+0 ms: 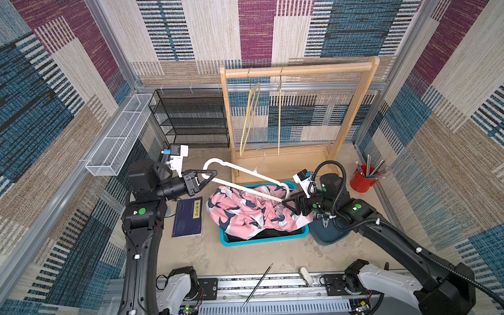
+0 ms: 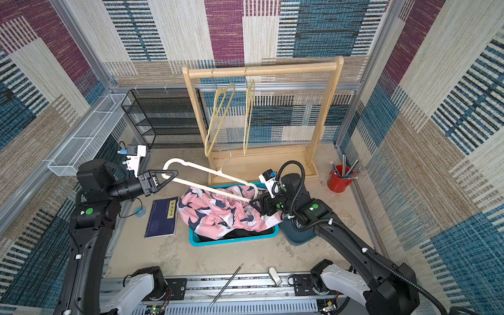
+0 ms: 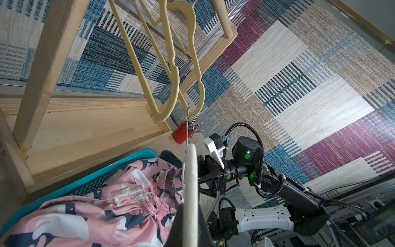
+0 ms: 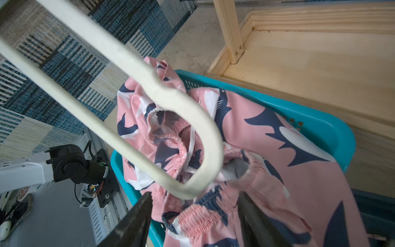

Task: Remove the clothespins securing shorts to the hanger
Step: Remove the shorts from the hanger, then place the hanger on the clothesline.

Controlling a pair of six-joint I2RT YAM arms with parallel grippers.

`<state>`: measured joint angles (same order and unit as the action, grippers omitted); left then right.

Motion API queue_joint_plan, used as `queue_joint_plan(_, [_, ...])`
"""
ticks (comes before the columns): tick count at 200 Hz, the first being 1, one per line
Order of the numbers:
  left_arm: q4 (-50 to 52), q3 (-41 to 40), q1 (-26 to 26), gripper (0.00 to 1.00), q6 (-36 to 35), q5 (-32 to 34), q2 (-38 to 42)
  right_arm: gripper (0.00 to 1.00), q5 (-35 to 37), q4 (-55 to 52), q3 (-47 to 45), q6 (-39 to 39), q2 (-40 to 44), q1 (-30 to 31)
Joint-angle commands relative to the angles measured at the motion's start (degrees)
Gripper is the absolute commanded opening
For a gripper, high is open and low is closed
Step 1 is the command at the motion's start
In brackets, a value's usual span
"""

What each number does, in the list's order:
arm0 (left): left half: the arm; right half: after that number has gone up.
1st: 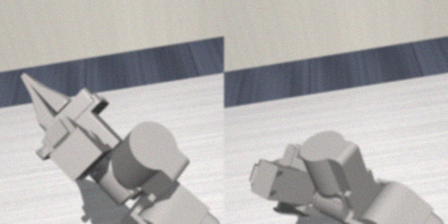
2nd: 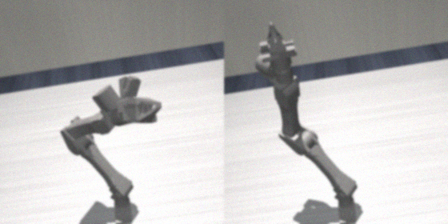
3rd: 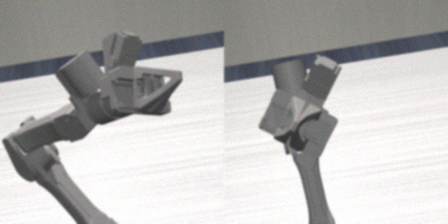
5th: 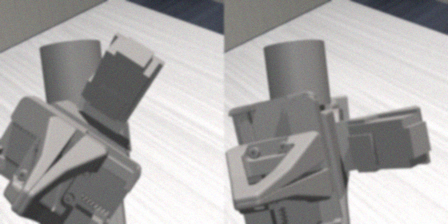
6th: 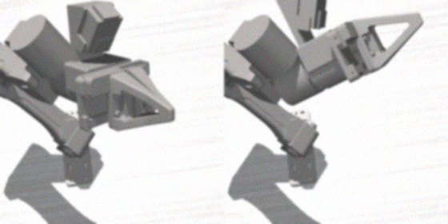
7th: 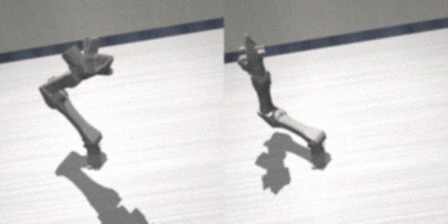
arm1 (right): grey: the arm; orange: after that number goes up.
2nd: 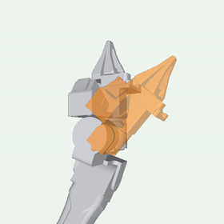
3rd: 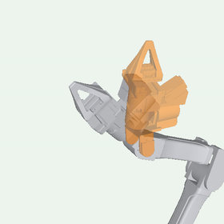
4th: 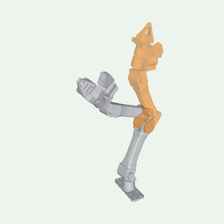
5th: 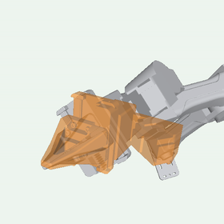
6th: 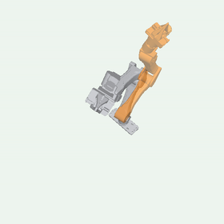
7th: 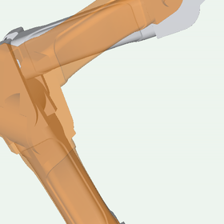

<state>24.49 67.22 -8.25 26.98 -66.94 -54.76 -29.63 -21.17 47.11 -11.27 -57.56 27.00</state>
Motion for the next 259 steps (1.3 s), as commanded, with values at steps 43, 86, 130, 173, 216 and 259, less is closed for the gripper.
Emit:
queue_joint_plan(43, [-11.3,-3.4,-0.1,0.00,7.7,-4.0,0.3,0.68,-19.1,15.5,-5.2,-6.8,3.5,-10.3])
queue_joint_plan(86, [-16.2,-5.8,-0.1,0.00,11.4,-5.1,0.7,0.68,-24.1,20.5,-4.3,-8.3,0.2,-10.4])
queue_joint_plan(130, [-22.3,-8.1,-0.1,0.00,15.8,-5.7,0.6,0.66,-27.0,25.5,-4.3,-10.8,-1.6,-10.4])
queue_joint_plan(173, [-23.4,-8.8,-0.1,0.00,16.5,-5.5,0.3,0.55,-29.8,28.4,-4.8,-12.8,-2.0,-10.4])
queue_joint_plan(216, [-24.8,-9.6,-0.1,0.00,17.2,-5.4,0.1,0.22,-30.2,31.5,-6.0,-15.0,-1.2,-10.4])
queue_joint_plan(259, [-24.6,-10.2,-0.1,0.25,16.8,-4.8,-0.2,0.00,-30.1,31.2,-4.9,-15.3,0.8,-10.4])
